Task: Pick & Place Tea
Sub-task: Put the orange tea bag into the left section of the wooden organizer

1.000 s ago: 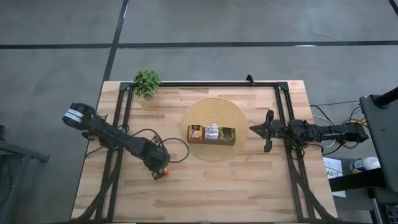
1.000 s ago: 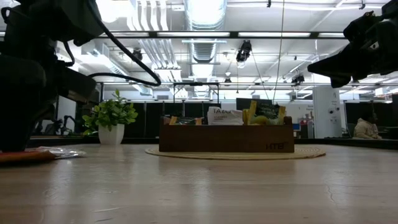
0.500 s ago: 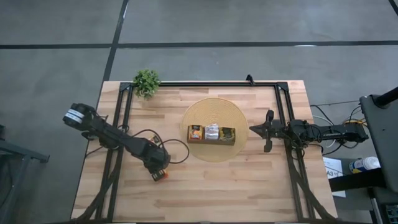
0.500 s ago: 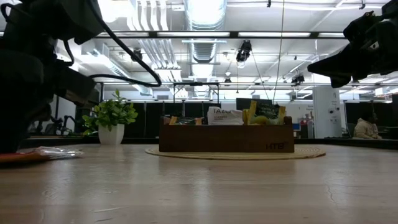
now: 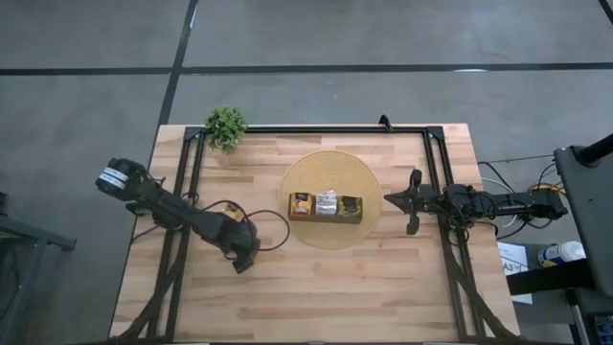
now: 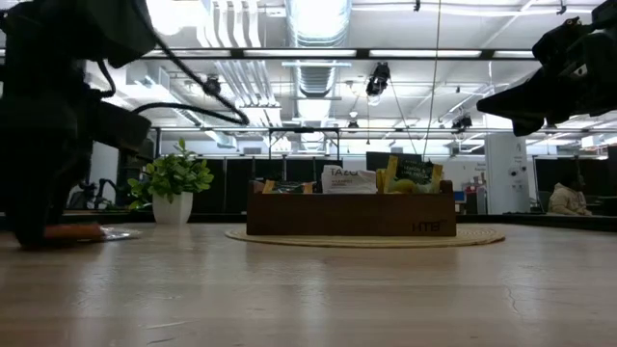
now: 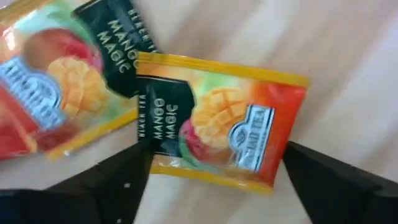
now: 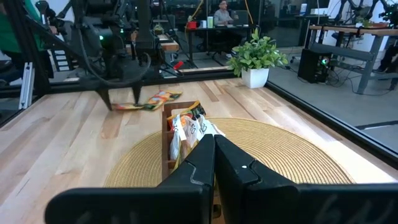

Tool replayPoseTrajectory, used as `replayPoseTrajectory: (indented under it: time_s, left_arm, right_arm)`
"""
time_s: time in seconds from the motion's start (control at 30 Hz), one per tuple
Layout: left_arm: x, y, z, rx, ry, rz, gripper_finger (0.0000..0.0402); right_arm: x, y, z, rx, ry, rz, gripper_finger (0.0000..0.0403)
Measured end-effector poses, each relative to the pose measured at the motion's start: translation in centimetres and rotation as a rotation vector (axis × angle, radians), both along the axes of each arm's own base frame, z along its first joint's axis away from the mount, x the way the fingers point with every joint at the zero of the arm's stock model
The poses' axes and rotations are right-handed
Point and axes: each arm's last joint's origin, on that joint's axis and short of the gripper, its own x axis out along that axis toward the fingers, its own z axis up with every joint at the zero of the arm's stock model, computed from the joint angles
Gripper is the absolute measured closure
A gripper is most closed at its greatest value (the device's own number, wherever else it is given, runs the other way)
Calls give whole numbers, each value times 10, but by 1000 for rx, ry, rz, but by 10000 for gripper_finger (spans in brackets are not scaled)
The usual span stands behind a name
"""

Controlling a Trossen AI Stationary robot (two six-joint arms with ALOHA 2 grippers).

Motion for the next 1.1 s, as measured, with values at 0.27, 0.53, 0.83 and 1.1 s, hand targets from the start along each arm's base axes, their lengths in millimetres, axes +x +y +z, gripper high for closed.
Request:
replayPoseTrajectory:
  time_s: [0.27, 0.53, 0.83, 1.1]
  left_arm:
    - [-15, 8, -24, 104, 130, 30, 34]
    - [-18, 9, -29, 100, 188, -14, 203]
    - [-10, 6, 4, 161, 237, -56, 385]
    - [17, 3, 58, 357, 106, -179, 385]
  right_arm:
    - [0, 0, 0, 0, 0, 0, 394]
    - [0, 0, 0, 0, 1, 0, 394]
    - [0, 0, 0, 0, 0, 0, 394]
    - [0, 0, 0, 0, 1, 0, 394]
